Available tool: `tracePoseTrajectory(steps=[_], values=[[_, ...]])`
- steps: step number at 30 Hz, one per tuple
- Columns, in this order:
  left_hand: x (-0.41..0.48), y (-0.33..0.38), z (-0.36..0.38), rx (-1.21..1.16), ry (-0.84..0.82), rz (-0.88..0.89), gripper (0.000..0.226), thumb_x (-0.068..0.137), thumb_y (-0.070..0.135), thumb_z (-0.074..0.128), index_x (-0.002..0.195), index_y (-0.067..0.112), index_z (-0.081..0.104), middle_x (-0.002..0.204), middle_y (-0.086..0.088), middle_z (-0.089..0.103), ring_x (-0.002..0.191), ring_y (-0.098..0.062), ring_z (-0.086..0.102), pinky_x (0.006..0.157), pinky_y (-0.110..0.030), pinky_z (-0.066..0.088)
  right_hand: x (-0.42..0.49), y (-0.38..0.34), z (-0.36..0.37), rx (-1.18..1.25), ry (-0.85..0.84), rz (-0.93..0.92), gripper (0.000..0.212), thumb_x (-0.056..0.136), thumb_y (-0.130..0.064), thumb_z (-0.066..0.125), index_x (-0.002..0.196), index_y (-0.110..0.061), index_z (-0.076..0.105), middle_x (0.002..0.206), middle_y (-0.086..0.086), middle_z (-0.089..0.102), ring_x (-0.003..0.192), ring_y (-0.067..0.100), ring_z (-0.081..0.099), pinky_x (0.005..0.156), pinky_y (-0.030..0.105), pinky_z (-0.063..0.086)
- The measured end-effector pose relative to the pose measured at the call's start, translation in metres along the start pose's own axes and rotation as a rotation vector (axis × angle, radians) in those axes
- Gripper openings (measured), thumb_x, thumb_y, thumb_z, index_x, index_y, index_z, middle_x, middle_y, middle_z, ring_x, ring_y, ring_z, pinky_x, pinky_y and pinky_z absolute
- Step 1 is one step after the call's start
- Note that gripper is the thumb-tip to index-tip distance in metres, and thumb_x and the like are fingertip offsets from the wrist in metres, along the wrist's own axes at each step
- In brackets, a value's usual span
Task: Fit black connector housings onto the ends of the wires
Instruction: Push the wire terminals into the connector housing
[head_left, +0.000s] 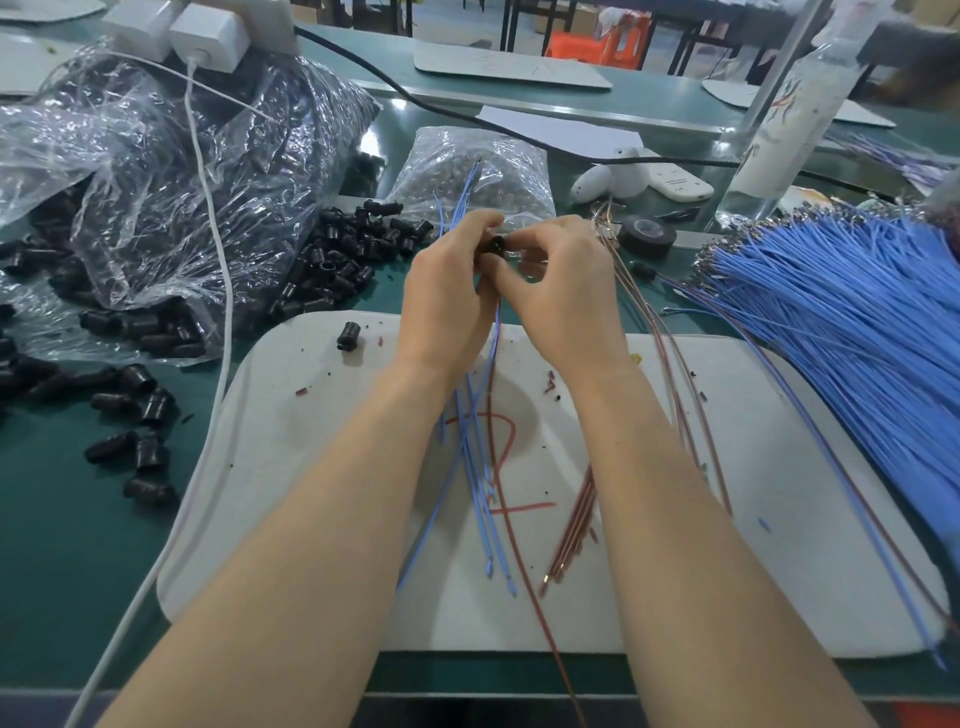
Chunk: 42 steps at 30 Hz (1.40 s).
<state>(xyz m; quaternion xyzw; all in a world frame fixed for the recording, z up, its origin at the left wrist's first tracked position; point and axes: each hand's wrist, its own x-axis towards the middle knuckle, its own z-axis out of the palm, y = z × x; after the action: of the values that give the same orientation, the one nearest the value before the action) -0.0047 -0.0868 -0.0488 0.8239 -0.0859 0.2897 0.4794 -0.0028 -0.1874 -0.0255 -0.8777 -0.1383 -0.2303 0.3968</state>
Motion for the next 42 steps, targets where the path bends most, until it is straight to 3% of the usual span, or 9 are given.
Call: tracePoseTrajectory(steps=[4,8,10,16,23,28,33,37,42], values=[[0.000,-0.001,0.003,-0.037,-0.017,-0.023,0.047,0.080,-0.005,0.054,0.125,0.009,0.053,0.099,-0.006,0.066,0.083,-0.019,0.060,0.077,-0.029,0.050,0.000,-0.001,0.001,0.003,0.073,-0.004,0.019,0.086,-0.016,0.067,0.098,-0.002,0.069,0.095,0.003,0.052,0.083,0.011,0.052,0.081,0.016,0.041],[0.002,0.000,0.003,-0.107,-0.007,-0.133,0.015,0.083,0.001,0.056,0.090,0.012,0.062,0.082,-0.001,0.063,0.072,-0.012,0.057,0.068,-0.015,0.045,-0.002,-0.003,0.002,-0.007,0.112,-0.022,0.018,0.087,-0.015,0.066,0.096,0.000,0.068,0.098,0.010,0.059,0.081,0.011,0.051,0.078,0.016,0.042],[0.003,-0.001,0.001,-0.090,-0.005,-0.146,0.015,0.083,0.001,0.057,0.081,0.015,0.059,0.072,0.005,0.062,0.066,-0.007,0.055,0.062,-0.009,0.042,-0.003,-0.004,0.003,0.000,0.102,-0.030,0.018,0.086,-0.014,0.066,0.097,0.000,0.068,0.099,0.012,0.060,0.082,0.013,0.054,0.081,0.024,0.046],[0.003,-0.004,-0.001,0.030,-0.008,-0.153,0.015,0.085,0.004,0.055,0.076,0.014,0.058,0.067,0.002,0.059,0.062,-0.012,0.048,0.063,-0.026,0.044,-0.004,-0.004,0.006,0.018,0.081,-0.043,0.015,0.084,-0.012,0.069,0.092,0.000,0.067,0.096,0.009,0.058,0.084,0.020,0.059,0.081,0.034,0.050],[0.002,-0.002,-0.001,0.116,-0.002,-0.122,0.010,0.082,0.002,0.053,0.081,0.003,0.063,0.071,-0.007,0.063,0.071,-0.029,0.056,0.068,-0.043,0.048,-0.004,-0.004,0.005,0.000,0.035,-0.040,0.016,0.083,-0.013,0.070,0.093,-0.001,0.068,0.097,0.009,0.058,0.084,0.018,0.059,0.082,0.032,0.049],[0.004,-0.005,-0.004,0.111,0.016,-0.117,0.015,0.085,0.005,0.054,0.090,0.003,0.068,0.083,-0.010,0.070,0.080,-0.029,0.064,0.077,-0.042,0.051,0.001,-0.003,-0.007,0.018,-0.087,-0.010,0.016,0.083,-0.005,0.065,0.098,-0.006,0.070,0.095,0.004,0.060,0.088,0.017,0.061,0.086,0.024,0.048],[0.004,-0.005,-0.003,0.102,0.044,-0.109,0.013,0.089,0.012,0.060,0.092,0.004,0.069,0.083,-0.008,0.071,0.078,-0.023,0.065,0.077,-0.039,0.052,0.006,0.000,-0.021,0.112,-0.030,0.074,0.015,0.085,-0.004,0.061,0.094,-0.014,0.068,0.087,-0.005,0.067,0.079,0.006,0.062,0.080,0.015,0.049],[0.005,-0.006,-0.001,0.101,0.054,-0.139,0.010,0.088,0.013,0.062,0.090,0.008,0.070,0.083,-0.005,0.071,0.078,-0.020,0.064,0.079,-0.038,0.052,0.006,-0.003,-0.026,0.241,-0.043,0.072,0.010,0.085,-0.006,0.065,0.088,-0.015,0.066,0.084,-0.005,0.068,0.081,0.007,0.065,0.077,0.015,0.050],[0.006,-0.007,0.000,0.102,0.046,-0.137,0.010,0.087,0.012,0.061,0.090,0.008,0.070,0.082,-0.005,0.071,0.078,-0.021,0.064,0.077,-0.039,0.052,0.005,-0.006,-0.024,0.190,-0.090,0.022,0.014,0.086,-0.005,0.063,0.086,-0.018,0.069,0.081,-0.008,0.068,0.079,0.004,0.065,0.077,0.014,0.049]])
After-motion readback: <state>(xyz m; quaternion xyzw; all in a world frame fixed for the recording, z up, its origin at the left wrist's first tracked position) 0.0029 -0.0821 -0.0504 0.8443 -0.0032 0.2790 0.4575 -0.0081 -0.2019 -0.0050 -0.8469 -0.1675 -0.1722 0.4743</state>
